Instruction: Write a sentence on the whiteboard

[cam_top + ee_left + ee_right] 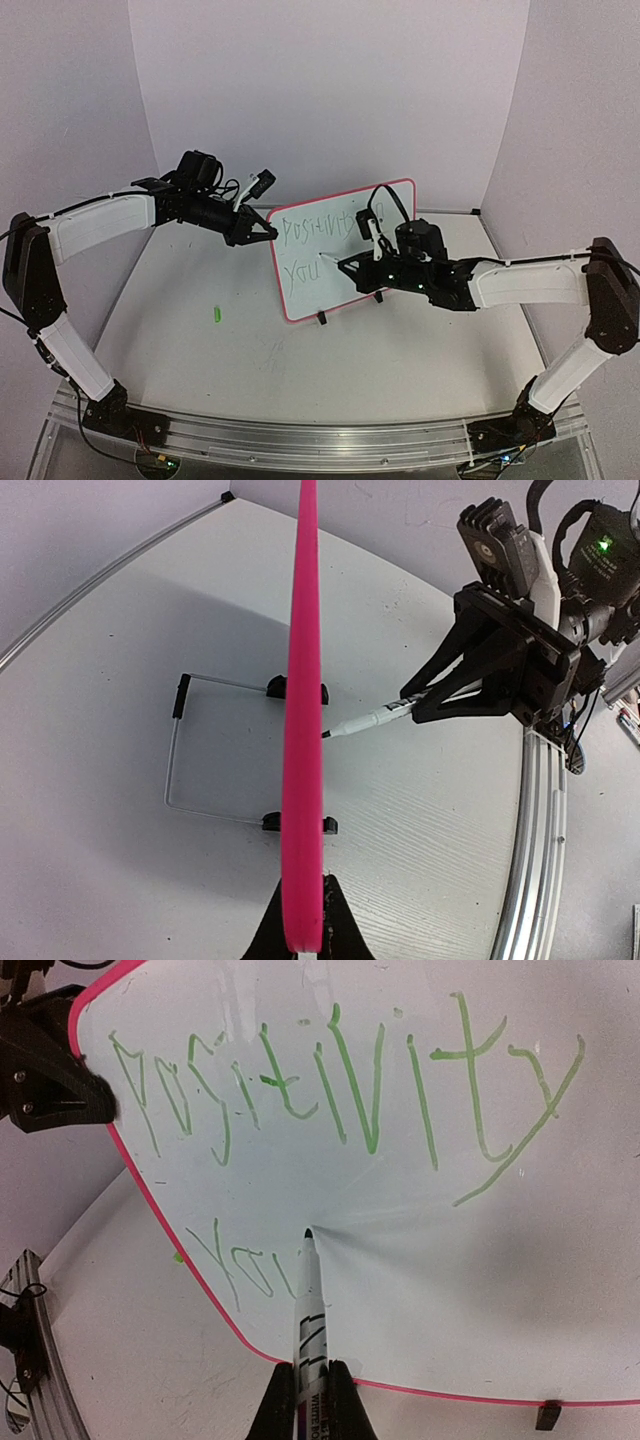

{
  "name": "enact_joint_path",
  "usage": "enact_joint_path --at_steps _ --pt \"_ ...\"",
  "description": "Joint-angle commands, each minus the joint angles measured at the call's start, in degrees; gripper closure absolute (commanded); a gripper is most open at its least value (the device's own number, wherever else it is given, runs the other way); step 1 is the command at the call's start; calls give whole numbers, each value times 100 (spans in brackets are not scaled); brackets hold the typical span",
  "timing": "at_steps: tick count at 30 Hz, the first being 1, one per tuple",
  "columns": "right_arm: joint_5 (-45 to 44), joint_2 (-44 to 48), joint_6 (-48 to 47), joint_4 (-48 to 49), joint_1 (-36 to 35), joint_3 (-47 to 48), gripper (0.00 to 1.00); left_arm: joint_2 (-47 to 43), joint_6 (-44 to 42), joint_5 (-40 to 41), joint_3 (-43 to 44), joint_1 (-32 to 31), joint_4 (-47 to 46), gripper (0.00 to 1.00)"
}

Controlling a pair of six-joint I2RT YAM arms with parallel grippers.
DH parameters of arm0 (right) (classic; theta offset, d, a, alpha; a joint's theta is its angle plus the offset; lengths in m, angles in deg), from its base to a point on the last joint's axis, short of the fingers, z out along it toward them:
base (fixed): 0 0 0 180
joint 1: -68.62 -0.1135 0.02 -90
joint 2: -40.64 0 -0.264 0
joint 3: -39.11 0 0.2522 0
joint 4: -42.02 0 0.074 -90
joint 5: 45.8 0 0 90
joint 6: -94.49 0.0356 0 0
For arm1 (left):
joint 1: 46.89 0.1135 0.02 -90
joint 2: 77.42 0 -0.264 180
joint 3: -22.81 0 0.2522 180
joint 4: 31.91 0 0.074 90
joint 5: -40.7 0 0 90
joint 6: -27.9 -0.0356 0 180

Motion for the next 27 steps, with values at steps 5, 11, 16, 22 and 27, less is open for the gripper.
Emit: enact_joint_path --at_steps 5,11,16,22,27 --pt "-52 -139 -6 145 16 209 100 86 -283 233 31 -98 456 100" --pt "-374 59 86 132 51 -14 100 87 -278 231 31 -98 452 100" --pt "-332 77 167 118 71 -162 100 98 -271 220 38 -98 451 100" --pt "-129 -175 225 56 75 -189 100 98 -276 223 31 -100 450 100" --pt "-18 -332 315 30 76 -252 100 106 -272 224 40 -107 451 100"
